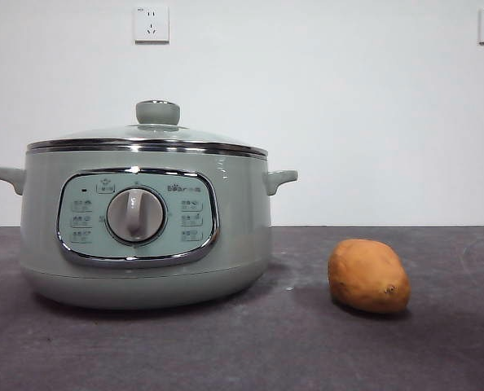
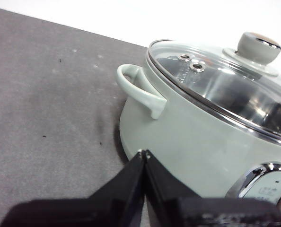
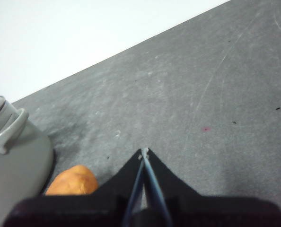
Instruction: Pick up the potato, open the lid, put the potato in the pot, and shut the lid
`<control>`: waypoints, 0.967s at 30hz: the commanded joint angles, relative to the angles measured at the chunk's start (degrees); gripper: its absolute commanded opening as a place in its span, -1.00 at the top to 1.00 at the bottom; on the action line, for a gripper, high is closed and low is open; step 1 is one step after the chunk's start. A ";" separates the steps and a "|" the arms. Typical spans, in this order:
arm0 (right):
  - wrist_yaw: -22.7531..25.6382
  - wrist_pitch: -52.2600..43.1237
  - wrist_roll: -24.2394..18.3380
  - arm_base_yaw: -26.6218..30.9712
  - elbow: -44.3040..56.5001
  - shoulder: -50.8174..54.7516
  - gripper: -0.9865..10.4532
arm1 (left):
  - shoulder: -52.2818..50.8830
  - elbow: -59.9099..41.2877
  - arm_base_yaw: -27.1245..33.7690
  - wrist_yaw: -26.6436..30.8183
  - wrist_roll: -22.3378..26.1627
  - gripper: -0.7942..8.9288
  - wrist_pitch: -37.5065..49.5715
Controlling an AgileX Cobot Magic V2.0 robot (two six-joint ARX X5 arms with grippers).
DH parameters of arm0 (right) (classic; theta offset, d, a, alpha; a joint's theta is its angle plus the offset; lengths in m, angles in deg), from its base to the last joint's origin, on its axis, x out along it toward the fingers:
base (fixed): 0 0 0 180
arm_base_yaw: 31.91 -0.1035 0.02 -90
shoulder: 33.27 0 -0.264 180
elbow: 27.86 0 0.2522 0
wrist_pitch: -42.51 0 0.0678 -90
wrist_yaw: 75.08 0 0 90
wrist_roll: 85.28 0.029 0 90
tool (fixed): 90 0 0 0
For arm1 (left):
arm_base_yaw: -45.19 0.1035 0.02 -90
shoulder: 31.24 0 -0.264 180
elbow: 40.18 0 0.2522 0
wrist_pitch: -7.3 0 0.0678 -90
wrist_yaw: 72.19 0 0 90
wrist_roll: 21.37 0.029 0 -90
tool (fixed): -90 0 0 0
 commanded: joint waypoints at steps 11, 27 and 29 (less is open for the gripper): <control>-0.26 5.81 1.49 -0.02 -5.86 -2.75 0.84 | -0.15 3.91 0.13 -1.77 -1.05 0.85 -2.29; -3.48 15.65 -9.35 -0.02 -34.71 -26.69 0.83 | 17.68 27.74 0.13 -2.16 5.81 0.85 -13.92; -4.79 17.64 -10.84 -0.02 -38.69 -29.90 0.83 | 21.51 31.54 0.13 -2.25 8.28 0.85 -16.11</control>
